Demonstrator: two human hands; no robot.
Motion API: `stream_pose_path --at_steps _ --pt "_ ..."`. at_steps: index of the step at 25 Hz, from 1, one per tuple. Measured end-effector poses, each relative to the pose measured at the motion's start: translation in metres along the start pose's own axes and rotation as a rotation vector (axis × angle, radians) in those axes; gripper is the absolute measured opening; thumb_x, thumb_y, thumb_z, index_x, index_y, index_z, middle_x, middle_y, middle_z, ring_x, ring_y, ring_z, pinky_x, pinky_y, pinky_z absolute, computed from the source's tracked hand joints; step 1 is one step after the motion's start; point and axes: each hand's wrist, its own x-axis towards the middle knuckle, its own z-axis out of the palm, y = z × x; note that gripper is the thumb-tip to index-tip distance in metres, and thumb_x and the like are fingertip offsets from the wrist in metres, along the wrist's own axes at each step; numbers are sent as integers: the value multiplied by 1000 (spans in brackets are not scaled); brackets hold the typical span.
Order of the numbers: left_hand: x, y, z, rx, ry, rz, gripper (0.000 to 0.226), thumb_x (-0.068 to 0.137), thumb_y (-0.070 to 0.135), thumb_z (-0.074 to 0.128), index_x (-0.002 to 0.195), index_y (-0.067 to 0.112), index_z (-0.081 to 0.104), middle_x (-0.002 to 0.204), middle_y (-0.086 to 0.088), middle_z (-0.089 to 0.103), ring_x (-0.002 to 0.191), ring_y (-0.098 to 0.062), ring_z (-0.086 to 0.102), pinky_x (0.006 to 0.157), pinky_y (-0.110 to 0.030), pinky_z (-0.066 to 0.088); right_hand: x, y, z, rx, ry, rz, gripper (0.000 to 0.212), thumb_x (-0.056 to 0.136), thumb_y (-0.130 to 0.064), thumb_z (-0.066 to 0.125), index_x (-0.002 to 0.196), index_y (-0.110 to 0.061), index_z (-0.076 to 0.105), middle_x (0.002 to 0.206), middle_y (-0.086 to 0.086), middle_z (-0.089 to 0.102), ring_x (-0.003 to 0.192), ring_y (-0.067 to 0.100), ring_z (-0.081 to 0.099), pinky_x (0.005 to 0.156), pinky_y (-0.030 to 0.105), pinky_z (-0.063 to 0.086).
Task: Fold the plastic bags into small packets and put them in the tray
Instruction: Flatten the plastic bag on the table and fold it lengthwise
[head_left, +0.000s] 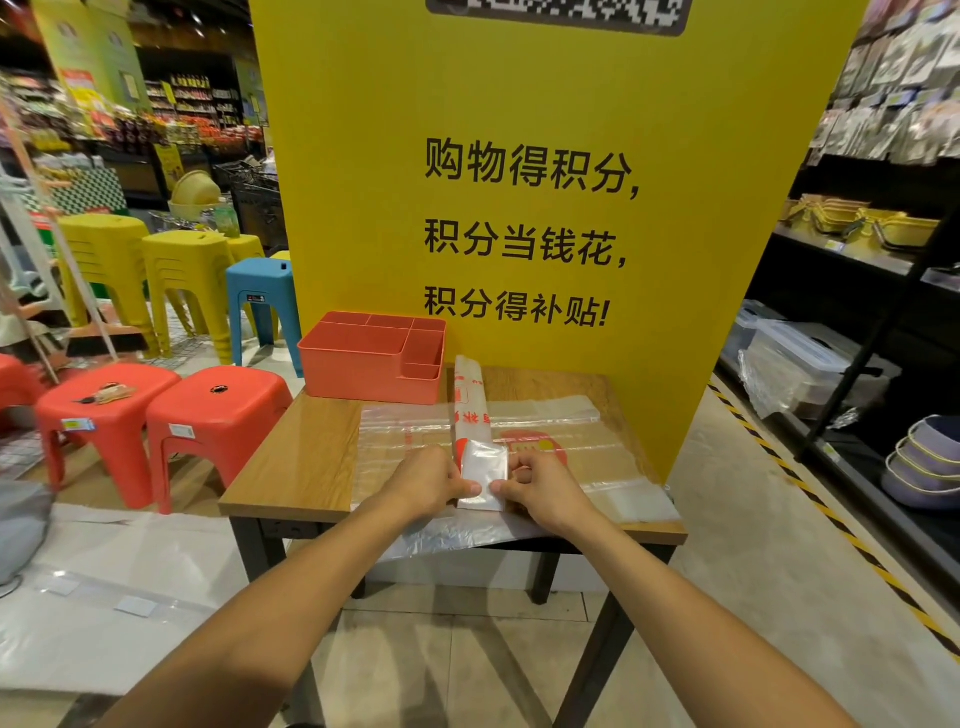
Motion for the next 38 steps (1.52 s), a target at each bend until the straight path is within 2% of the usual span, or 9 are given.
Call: stream_pose_path --at_steps 6,11,16,25,28,30,31,34,38 --pt "5 -2 7 6 40 -74 46 95 34 74 59 18 51 62 3 56 59 -18 53 60 -32 39 2 -2 8 -68 116 -39 20 82 -18 82 96 -27 71 76 -2 75 72 13 72 72 38 59" --pt "4 -3 -5 -33 28 -96 46 93 28 77 55 14 56 51 3 58 48 -11 53 55 -28 41 7 -9 7 -65 123 -27 18 88 -14 80 82 -29 71 66 -5 72 62 4 68 64 28 54" --pt "7 -12 -2 -112 125 -145 37 89 34 81 61 14 67 54 3 69 57 -17 69 74 -40 61 13 -9 12 -163 62 -2 7 93 -22 76 86 -23 74 67 -5 74 66 10 72 77 44 61" --pt "15 -4 -4 136 84 -171 33 94 31 63 67 24 45 84 -5 58 79 -29 57 67 -33 43 16 -17 23 -241 119 20 20 93 -28 74 113 -26 73 87 -11 75 87 9 70 76 34 56" --pt "17 -10 -4 73 142 -85 22 88 29 74 101 23 57 103 -7 65 91 -30 62 78 -39 53 17 -16 24 -292 107 -21 11 92 -29 73 104 -29 74 86 -12 73 84 10 68 78 39 58" --pt "16 -17 -4 66 174 10 68 85 25 80 143 27 45 125 -8 60 109 -34 62 91 -49 55 16 -19 24 -347 99 -55 12 91 -28 73 103 -29 73 92 -12 72 88 12 67 81 41 58" --pt "15 -19 -4 88 190 48 74 85 23 81 149 29 45 135 -8 55 116 -33 60 97 -50 53 16 -20 24 -389 100 -93 18 91 -28 73 109 -30 73 103 -12 72 97 14 66 85 41 57" --pt "13 -28 -3 184 231 212 50 89 22 79 137 25 65 152 -1 47 136 -25 49 112 -43 45 19 -20 26 -515 58 -261 29 94 -22 68 122 -27 71 144 -7 61 127 25 57 101 42 50" --pt "12 -47 -4 286 125 343 33 102 33 62 131 20 71 158 2 48 146 -18 43 120 -34 36 19 -13 23 -582 -24 -281 31 101 -25 60 131 -23 68 148 -5 59 135 28 52 108 42 45"
